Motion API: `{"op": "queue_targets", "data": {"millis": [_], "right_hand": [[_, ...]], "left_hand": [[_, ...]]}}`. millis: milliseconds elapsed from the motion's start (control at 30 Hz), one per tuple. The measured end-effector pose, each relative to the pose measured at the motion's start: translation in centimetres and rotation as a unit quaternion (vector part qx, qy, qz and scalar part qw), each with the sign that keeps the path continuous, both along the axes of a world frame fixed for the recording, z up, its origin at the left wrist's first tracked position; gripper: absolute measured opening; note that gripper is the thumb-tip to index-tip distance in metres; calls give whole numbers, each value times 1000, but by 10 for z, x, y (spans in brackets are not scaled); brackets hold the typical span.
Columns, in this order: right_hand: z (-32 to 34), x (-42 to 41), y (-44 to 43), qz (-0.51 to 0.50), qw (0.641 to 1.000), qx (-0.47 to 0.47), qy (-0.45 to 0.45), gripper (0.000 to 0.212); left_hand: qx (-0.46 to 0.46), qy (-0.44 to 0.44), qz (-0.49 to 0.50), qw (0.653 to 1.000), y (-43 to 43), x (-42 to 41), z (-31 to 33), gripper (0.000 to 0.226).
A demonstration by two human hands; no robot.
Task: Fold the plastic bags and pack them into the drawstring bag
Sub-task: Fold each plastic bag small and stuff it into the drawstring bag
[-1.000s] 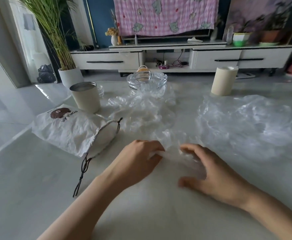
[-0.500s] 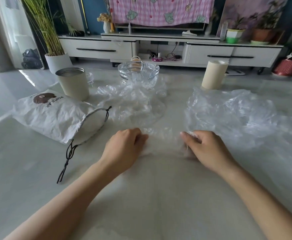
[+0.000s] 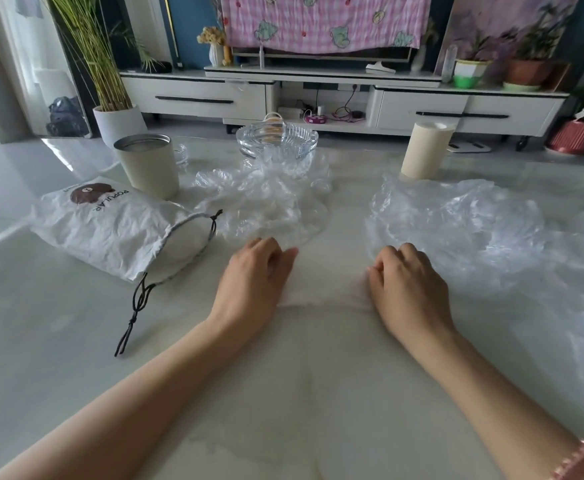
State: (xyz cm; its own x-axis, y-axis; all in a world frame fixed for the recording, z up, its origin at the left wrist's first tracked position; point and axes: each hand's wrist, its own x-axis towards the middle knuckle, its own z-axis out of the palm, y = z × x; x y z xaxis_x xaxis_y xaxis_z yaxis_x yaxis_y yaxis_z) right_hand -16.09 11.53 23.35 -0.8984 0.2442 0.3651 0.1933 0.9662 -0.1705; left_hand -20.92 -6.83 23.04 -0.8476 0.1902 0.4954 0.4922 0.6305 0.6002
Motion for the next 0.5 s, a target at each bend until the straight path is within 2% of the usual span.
{"op": "queue_targets", "data": {"millis": [67,133,167,234,300,367,400,434,501], "right_hand": [[-1,3,9,30,999,-41,15,12],[3,7,16,78,984,-152,53,8],[9,10,17,107,965,-228,78,11],[24,17,11,183,896,-399,68,24],[34,22,-2,247,820,-515,-42,55],[31,26,-18,259,790,-535,-151,73],[27,28,-23,261,795,-520,-173,73],[24,29,-28,266,802,-503,-180,67],[21,29,-28,277,804,-493,-182,39]], "left_hand": [[72,-58,12,996,0,1,4,43],[74,-93,-1,993,-1,-1,7,48],[74,-113,-20,991,-2,-1,10,48],[88,-156,-78,981,-3,2,16,46],[99,-181,-139,969,-3,9,21,43],[97,-181,-192,960,-1,16,24,43],[89,-180,-214,956,1,19,24,46],[82,-181,-226,954,1,20,24,48],[74,-187,-218,955,0,17,25,47]]}}
